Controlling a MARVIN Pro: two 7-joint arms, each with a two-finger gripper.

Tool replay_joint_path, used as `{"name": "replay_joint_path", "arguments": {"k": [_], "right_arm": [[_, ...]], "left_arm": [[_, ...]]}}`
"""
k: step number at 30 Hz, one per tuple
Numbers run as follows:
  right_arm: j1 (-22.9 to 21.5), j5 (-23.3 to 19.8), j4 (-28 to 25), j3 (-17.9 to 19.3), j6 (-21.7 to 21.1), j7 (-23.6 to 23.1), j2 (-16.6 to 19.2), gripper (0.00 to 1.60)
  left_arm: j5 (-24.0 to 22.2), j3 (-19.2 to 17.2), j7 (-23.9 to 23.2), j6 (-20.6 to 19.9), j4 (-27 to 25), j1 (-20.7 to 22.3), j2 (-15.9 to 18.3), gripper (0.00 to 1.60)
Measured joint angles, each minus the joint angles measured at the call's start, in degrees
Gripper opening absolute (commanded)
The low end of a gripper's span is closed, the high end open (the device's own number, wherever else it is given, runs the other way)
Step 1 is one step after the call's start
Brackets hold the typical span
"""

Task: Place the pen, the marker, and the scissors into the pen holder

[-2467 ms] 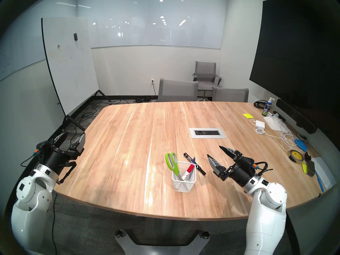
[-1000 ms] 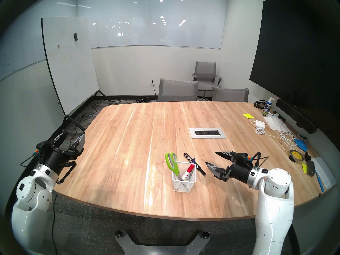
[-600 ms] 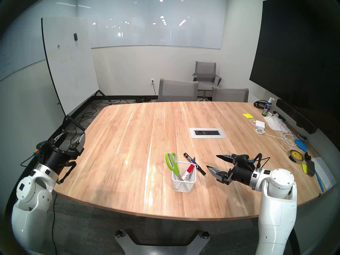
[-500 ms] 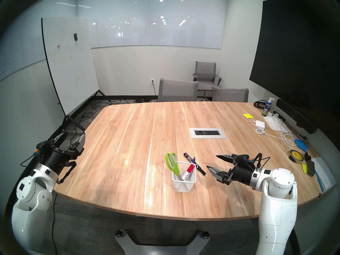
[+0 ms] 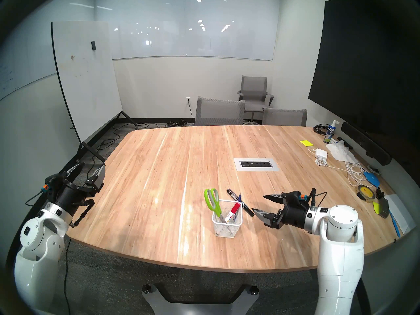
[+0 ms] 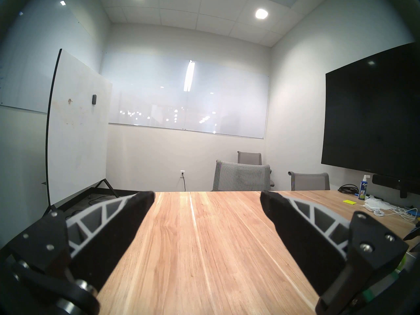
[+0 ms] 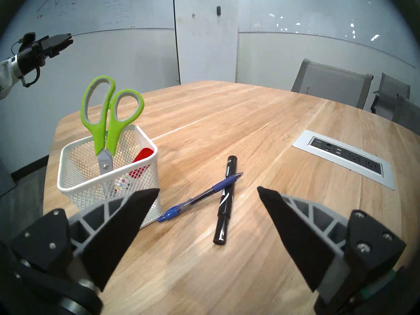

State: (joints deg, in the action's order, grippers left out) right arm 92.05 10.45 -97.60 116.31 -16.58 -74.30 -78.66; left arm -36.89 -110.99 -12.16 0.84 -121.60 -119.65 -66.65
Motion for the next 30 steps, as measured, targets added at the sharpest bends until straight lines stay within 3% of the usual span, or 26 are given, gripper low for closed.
{"name": "replay_joint_path", "arguments": {"k": [13,30], "right_arm": [[-2.03,3.03,2.95,-2.36,-0.88,2.11,0.05,1.60],[-2.82,4.26,3.07,-4.51,-1.64,3.40,0.15,1.60]], "left_arm": [[0.09,-0.05,-0.11,-0.07,0.00,0.06,-0.12,1.60],[0.20,-0.12,-0.24,-0.19,0.01,0.14,-0.31,1.60]]}}
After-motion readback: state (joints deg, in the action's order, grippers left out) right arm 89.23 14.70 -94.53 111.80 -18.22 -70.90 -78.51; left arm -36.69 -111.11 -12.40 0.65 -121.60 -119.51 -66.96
